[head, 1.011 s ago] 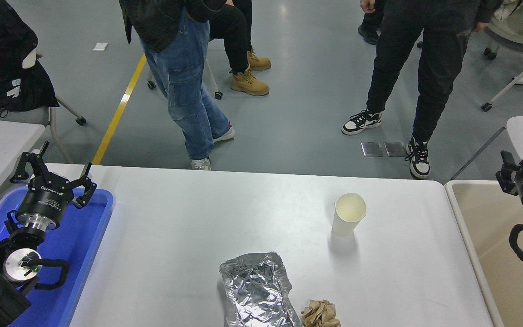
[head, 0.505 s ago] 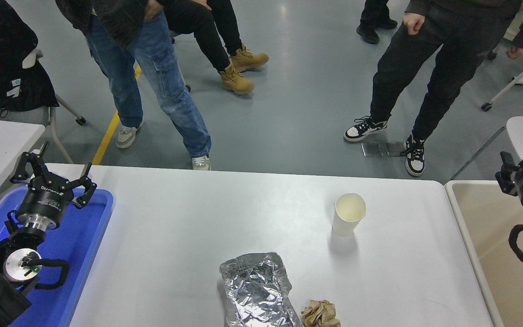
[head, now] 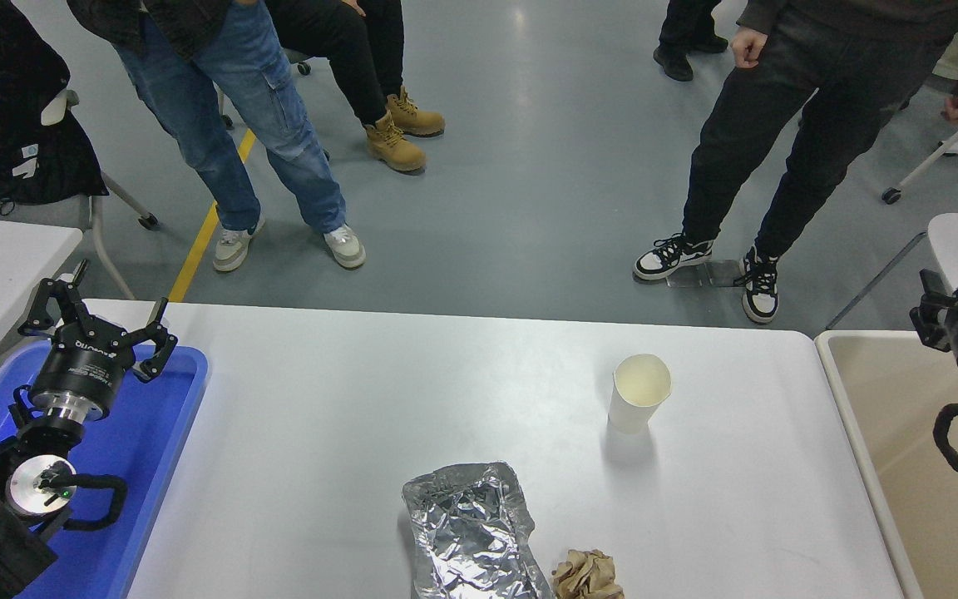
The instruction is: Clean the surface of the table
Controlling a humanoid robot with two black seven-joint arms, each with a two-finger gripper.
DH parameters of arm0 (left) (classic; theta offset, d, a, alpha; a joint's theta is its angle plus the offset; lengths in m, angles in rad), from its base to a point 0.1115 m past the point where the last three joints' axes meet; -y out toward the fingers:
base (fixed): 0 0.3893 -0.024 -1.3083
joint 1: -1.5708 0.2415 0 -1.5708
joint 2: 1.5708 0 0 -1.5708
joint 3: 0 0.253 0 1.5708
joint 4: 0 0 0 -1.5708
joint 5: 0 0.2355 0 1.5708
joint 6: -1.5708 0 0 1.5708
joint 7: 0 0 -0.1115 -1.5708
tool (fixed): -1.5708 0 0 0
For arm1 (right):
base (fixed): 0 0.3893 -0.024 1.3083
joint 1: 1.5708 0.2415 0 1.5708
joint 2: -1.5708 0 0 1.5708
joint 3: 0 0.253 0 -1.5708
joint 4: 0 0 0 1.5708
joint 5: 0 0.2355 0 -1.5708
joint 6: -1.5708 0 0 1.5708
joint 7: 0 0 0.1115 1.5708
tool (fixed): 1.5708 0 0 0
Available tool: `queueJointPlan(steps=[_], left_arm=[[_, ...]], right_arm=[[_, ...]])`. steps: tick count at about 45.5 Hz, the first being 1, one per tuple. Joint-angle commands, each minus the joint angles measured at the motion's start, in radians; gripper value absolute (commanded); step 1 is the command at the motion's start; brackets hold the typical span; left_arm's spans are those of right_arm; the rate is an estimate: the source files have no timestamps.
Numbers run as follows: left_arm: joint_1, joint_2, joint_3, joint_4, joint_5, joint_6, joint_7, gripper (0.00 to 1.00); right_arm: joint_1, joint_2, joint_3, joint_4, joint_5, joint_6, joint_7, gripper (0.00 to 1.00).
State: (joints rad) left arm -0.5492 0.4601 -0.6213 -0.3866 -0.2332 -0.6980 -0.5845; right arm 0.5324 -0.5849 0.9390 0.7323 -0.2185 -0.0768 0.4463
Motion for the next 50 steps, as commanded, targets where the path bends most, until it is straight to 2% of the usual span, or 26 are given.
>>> queueJointPlan(steps=[1, 25, 32, 41, 50], left_arm=[[0.0, 0.0, 0.0, 0.0, 0.0, 0.0, 0.0, 1.0], [0.0, 0.0, 0.0, 0.0, 0.0, 0.0, 0.0, 1.0], [0.0, 0.0, 0.0, 0.0, 0.0, 0.0, 0.0, 1.0], [0.0, 0.0, 0.0, 0.0, 0.0, 0.0, 0.0, 1.0], [0.0, 0.0, 0.0, 0.0, 0.0, 0.0, 0.0, 1.0]], right_arm=[[0.004, -0.006, 0.001, -0.001, 0.051, 0.0, 0.0, 0.99], [0.073, -0.012, -0.017, -0.001, 0.057, 0.006, -0.004, 0.99], [0.069, -0.055, -0.043, -0.001, 0.059, 0.015, -0.008, 0.99], [0.084, -0.16, -0.261, 0.002, 0.061, 0.025, -0.006, 0.99], [0.21, -0.269, -0.494, -0.004, 0.042, 0.051, -0.006, 0.99]])
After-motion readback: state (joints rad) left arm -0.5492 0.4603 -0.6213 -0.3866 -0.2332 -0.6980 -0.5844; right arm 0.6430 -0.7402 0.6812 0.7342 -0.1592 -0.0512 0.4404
